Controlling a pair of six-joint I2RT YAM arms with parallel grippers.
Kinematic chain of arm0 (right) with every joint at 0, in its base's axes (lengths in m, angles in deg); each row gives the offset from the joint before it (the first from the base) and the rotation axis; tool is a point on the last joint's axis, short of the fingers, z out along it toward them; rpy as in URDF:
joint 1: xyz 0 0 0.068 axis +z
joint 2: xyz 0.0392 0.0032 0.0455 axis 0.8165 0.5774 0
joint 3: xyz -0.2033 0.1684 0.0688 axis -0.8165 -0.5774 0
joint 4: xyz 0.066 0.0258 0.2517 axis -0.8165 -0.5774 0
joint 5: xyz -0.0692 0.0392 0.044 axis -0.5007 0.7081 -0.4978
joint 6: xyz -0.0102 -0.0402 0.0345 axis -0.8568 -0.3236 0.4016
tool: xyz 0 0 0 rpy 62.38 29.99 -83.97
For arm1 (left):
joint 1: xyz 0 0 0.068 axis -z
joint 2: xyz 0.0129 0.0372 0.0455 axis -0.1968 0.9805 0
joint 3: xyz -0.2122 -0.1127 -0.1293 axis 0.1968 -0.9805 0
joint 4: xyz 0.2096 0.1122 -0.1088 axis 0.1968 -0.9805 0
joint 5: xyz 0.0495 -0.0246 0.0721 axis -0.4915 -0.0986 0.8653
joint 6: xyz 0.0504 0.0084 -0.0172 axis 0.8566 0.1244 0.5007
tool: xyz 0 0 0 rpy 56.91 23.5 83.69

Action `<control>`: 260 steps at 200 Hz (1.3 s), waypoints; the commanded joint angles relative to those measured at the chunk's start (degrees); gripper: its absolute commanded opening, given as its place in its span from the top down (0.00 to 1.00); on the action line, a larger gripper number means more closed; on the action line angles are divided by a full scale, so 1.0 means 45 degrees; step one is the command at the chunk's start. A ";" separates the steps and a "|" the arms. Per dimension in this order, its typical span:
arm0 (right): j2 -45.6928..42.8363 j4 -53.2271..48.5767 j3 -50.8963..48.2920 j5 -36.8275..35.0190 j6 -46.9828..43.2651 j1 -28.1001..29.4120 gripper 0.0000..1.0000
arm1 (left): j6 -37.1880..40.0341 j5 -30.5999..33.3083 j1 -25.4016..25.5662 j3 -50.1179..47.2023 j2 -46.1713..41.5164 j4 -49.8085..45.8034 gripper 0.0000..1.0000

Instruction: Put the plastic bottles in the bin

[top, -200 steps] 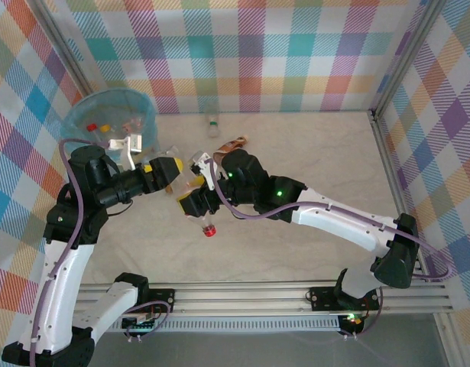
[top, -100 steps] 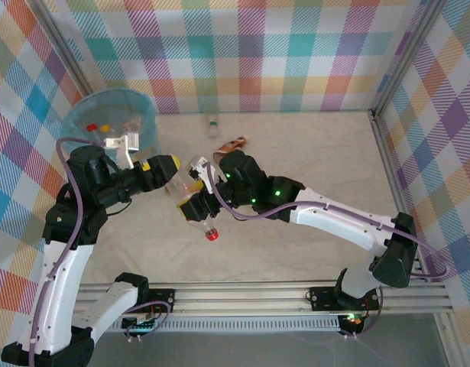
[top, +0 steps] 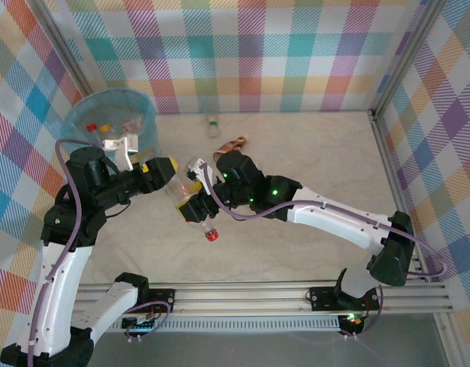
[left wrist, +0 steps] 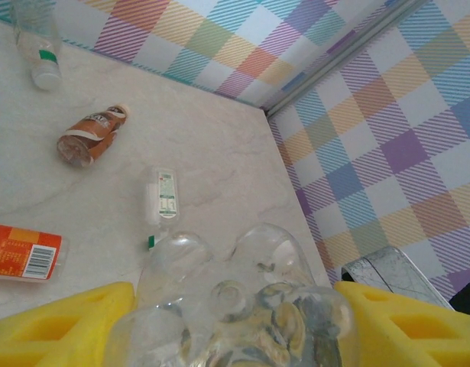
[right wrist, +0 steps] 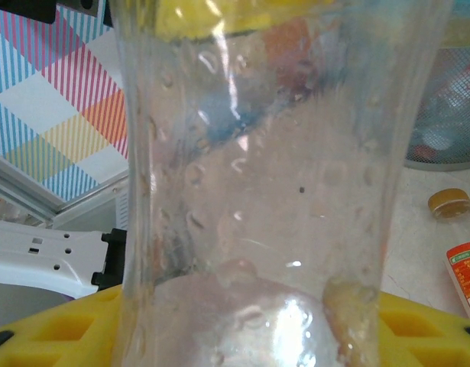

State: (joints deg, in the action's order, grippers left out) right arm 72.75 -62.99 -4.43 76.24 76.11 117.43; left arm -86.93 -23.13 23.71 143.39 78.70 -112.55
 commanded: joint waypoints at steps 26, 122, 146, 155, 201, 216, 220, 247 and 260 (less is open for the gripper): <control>-0.0032 0.0101 0.0496 0.0249 -0.0508 0.0130 0.42 | 0.0231 0.1590 0.0047 0.0262 -0.0115 -0.0295 0.34; -0.0127 -0.0082 0.0710 -0.0771 -0.0279 0.0130 0.16 | -0.0198 0.2312 0.0046 0.0405 -0.0275 -0.0019 0.56; -0.0199 -0.0472 0.1250 -0.1794 -0.0268 0.0130 0.09 | -0.0332 0.3852 0.0046 0.0734 -0.0507 0.0058 0.60; -0.0153 -0.0592 0.1492 -0.2084 -0.0315 0.0130 0.06 | -0.0353 0.4474 0.0046 0.0905 -0.0540 0.0122 0.60; 0.0321 -0.0878 0.3026 -0.3107 -0.0791 0.0055 0.00 | -0.0214 0.6801 0.0046 0.1760 0.0066 0.0637 0.62; 0.0685 -0.0850 0.3753 -0.3346 -0.0859 -0.0054 0.00 | 0.0245 0.7129 0.0046 0.2517 0.0759 0.0741 0.62; 0.0815 -0.0868 0.3977 -0.3424 -0.0860 -0.0095 0.00 | 0.0406 0.7209 0.0046 0.2770 0.0995 0.0733 0.62; 0.2059 -0.1408 0.6095 -0.3733 -0.0727 -0.0473 0.00 | 0.1656 0.8049 -0.0010 0.4798 0.2795 0.0773 0.63; 0.2723 -0.1824 0.7280 -0.3779 -0.0590 -0.0708 0.00 | 0.2164 0.8691 -0.0104 0.5694 0.3653 0.0901 0.63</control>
State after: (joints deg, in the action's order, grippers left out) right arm 80.27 -68.04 20.34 61.47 73.45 116.12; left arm -83.37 9.54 23.69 162.69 89.11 -111.44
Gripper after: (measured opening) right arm 0.997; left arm 0.584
